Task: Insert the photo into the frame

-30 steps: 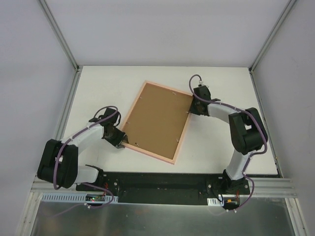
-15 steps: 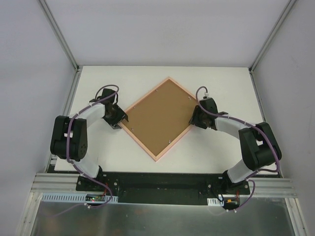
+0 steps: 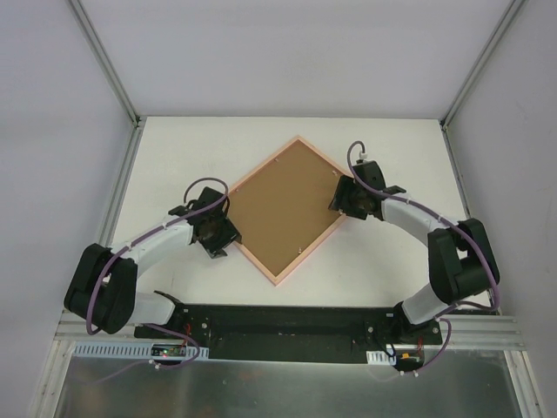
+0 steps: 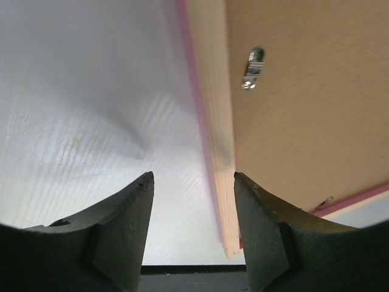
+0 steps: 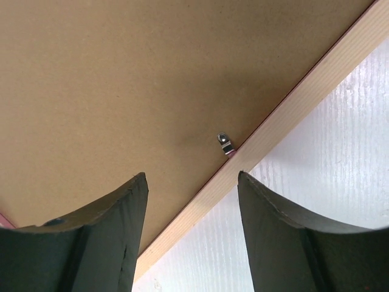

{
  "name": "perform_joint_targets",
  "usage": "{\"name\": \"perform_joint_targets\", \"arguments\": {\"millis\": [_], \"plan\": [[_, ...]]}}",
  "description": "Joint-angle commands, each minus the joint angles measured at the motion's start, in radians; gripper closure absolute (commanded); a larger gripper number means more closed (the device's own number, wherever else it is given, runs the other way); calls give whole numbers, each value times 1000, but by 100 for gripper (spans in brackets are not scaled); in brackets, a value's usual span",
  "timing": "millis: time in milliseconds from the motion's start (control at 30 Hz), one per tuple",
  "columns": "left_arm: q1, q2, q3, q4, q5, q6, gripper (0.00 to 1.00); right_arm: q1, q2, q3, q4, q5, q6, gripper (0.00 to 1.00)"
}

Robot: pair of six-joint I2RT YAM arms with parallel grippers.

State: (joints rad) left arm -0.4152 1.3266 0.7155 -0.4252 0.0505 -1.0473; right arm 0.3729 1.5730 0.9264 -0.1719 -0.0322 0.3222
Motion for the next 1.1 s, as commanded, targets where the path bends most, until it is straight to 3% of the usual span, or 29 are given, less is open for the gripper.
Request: {"name": "perform_joint_targets", "arguments": {"millis": [0, 400, 467, 533, 667, 900, 1067], "plan": [[-33, -6, -11, -27, -75, -140, 46, 4, -82, 42, -51, 6, -28, 37], [-46, 108, 47, 26, -60, -117, 50, 6, -143, 22, -69, 11, -49, 37], [-46, 124, 50, 32, -58, -100, 54, 4, -145, 22, -66, 9, -52, 37], [-45, 141, 59, 34, -58, -70, 64, 6, -142, 20, -67, 8, -55, 37], [-36, 171, 96, 34, -55, 84, 99, 4, -143, 23, -74, 15, -78, 37], [42, 189, 160, 59, -52, 478, 100, 1, -130, 72, -147, 96, -208, 34], [151, 218, 194, 55, 70, 638, 100, -6, -142, 77, -163, 147, -247, 31]]}}
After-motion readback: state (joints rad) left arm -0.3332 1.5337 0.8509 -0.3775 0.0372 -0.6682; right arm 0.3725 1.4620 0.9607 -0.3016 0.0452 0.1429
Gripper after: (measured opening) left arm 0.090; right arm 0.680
